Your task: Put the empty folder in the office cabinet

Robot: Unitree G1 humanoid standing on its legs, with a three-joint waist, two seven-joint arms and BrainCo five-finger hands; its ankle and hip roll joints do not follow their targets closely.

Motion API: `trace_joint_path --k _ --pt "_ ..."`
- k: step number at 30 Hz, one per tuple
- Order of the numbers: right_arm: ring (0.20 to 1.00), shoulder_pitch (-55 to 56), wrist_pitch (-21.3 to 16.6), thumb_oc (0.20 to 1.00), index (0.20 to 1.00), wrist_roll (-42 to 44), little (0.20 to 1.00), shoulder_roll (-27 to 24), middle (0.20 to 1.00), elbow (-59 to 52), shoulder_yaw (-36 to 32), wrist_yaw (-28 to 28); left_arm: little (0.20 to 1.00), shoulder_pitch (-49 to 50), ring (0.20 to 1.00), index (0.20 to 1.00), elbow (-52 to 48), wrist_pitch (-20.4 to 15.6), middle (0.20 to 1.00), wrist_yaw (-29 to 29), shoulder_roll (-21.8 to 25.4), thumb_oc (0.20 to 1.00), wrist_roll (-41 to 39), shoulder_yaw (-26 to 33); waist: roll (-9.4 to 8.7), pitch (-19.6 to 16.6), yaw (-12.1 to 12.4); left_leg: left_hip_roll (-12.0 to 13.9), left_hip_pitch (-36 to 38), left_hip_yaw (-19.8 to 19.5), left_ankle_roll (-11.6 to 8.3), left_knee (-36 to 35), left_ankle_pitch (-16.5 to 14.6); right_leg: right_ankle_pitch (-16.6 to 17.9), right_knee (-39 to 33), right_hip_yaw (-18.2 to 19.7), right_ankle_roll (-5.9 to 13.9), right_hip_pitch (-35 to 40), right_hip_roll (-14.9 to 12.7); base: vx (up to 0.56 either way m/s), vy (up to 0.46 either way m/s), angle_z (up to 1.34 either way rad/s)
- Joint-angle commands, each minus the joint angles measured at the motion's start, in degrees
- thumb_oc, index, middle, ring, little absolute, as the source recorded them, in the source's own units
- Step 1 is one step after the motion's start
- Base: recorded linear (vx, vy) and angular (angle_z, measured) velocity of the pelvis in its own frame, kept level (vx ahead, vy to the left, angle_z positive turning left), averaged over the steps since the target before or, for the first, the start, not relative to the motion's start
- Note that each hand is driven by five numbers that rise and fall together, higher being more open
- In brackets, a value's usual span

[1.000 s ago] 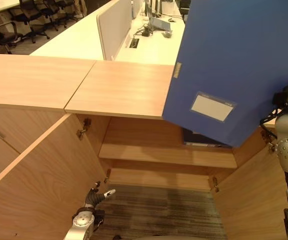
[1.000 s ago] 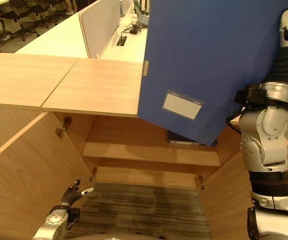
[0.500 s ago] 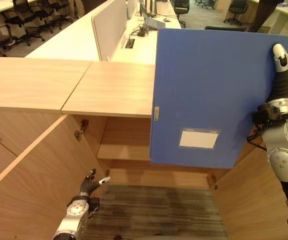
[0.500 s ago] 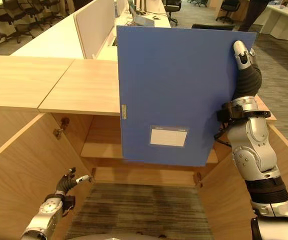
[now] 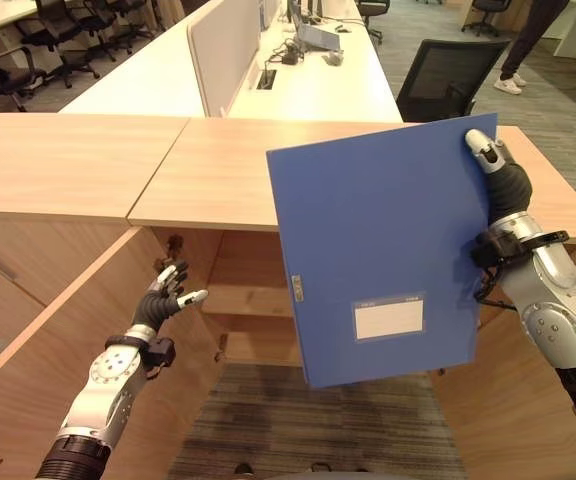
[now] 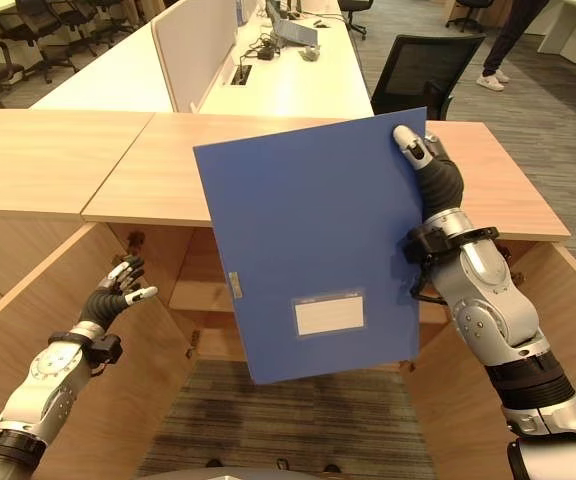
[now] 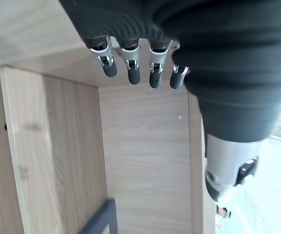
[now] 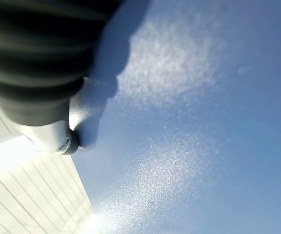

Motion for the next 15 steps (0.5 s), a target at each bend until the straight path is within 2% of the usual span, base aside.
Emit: trace_joint_path --k 1,8,15 --pt "0.200 -1.6 -2.3 0.200 0.200 3.5 0.200 -1.8 0.200 -4.4 -0.6 0.4 1.000 -3.0 1.000 1.000 -0.8 -2.2 1.000 -0.9 2.8 1.000 -3.1 -2.0 -1.55 -2.7 1.0 0.1 -1.4 -1.0 -2.03 0.8 -2.1 -2.1 6.6 -3.1 4.59 -3.9 -2.4 0.00 0.000 0.00" --pt "0.200 -3.3 -1.9 0.200 0.200 3.5 0.200 1.9 0.200 -4.4 3.3 -0.2 1.000 -5.2 1.000 1.000 -4.5 -0.6 1.000 -1.0 0.0 1.000 -8.6 -7.5 -1.45 -2.2 1.0 -0.1 -1.6 -1.5 -1.73 0.9 -2.1 -2.0 6.6 -3.2 4.56 -4.0 -2.4 0.00 0.000 0.00" --pt "0.200 -4.2 -1.9 0.200 0.200 2.3 0.200 4.3 0.200 -4.6 4.5 -1.5 1.000 -6.0 1.000 1.000 -6.0 1.4 1.000 -1.3 -2.7 1.000 -12.4 -12.3 -1.38 -1.6 0.9 -0.2 -1.9 -1.7 -1.40 1.0 -2.2 -2.1 6.8 -3.1 4.51 -4.4 -2.4 0.00 0.000 0.00"
